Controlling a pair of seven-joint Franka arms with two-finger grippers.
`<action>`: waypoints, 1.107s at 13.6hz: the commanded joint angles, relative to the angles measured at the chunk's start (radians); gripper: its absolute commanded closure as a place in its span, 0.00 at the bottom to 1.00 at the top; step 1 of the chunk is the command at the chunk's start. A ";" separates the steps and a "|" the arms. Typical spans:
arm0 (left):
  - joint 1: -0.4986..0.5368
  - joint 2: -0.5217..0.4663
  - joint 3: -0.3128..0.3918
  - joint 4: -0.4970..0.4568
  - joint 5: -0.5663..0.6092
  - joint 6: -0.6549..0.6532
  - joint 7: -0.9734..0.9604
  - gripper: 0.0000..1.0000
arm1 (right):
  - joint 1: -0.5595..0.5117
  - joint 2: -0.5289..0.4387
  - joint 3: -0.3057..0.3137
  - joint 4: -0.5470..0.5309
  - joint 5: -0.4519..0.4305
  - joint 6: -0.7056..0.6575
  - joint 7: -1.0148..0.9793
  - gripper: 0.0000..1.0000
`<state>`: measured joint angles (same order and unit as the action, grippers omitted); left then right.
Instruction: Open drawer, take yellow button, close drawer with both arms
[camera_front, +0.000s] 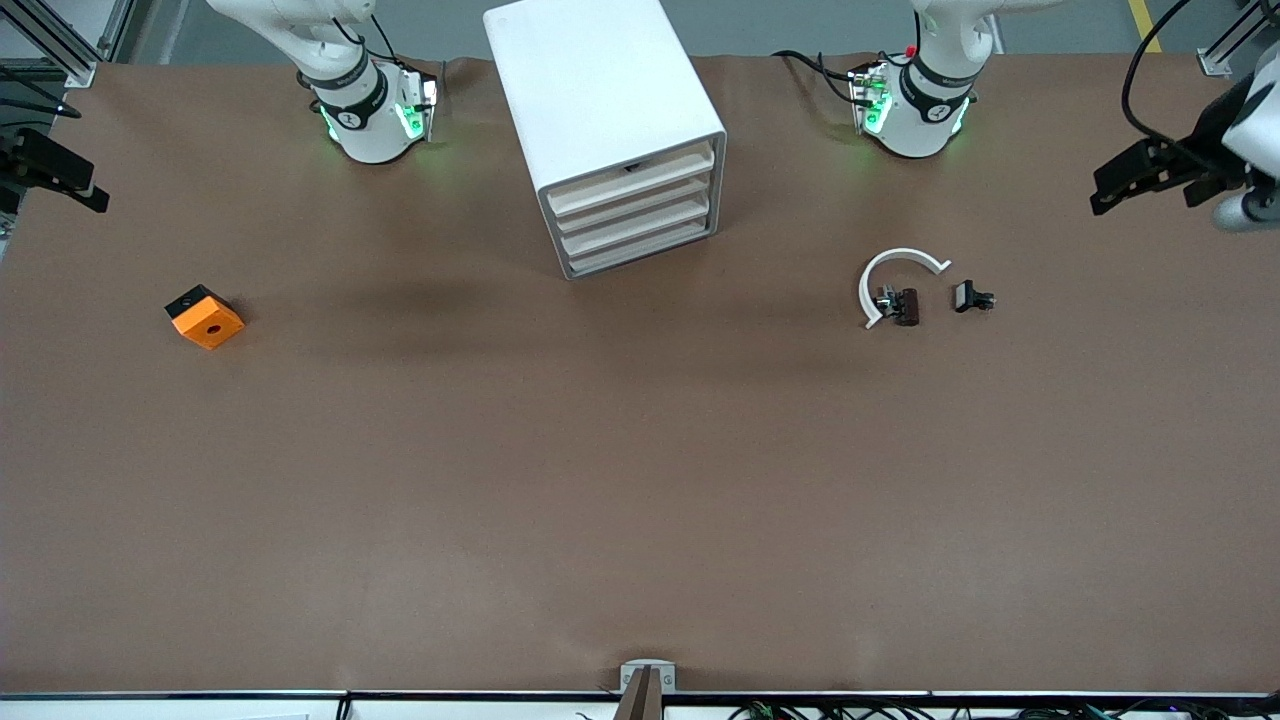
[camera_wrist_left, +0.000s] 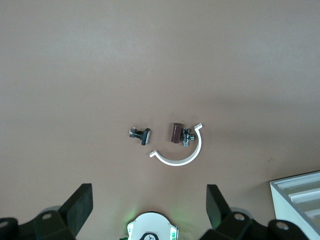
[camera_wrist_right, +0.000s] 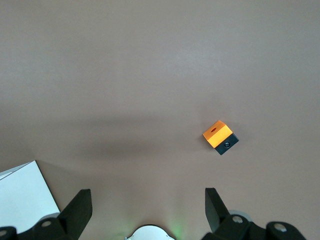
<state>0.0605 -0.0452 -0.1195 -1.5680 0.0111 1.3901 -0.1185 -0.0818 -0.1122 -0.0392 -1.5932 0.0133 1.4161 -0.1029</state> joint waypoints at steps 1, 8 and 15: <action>-0.002 0.132 0.000 0.063 0.003 -0.016 -0.019 0.00 | 0.007 -0.029 -0.008 -0.028 0.005 0.015 0.017 0.00; -0.120 0.416 -0.017 0.109 -0.002 0.064 -0.707 0.00 | 0.010 -0.027 -0.008 -0.028 0.005 0.017 0.016 0.00; -0.255 0.674 -0.020 0.164 -0.029 0.069 -1.489 0.00 | 0.011 -0.027 -0.007 -0.028 0.005 0.017 0.016 0.00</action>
<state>-0.1765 0.5730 -0.1416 -1.4481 0.0002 1.4737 -1.4866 -0.0796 -0.1126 -0.0401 -1.5961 0.0134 1.4211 -0.1026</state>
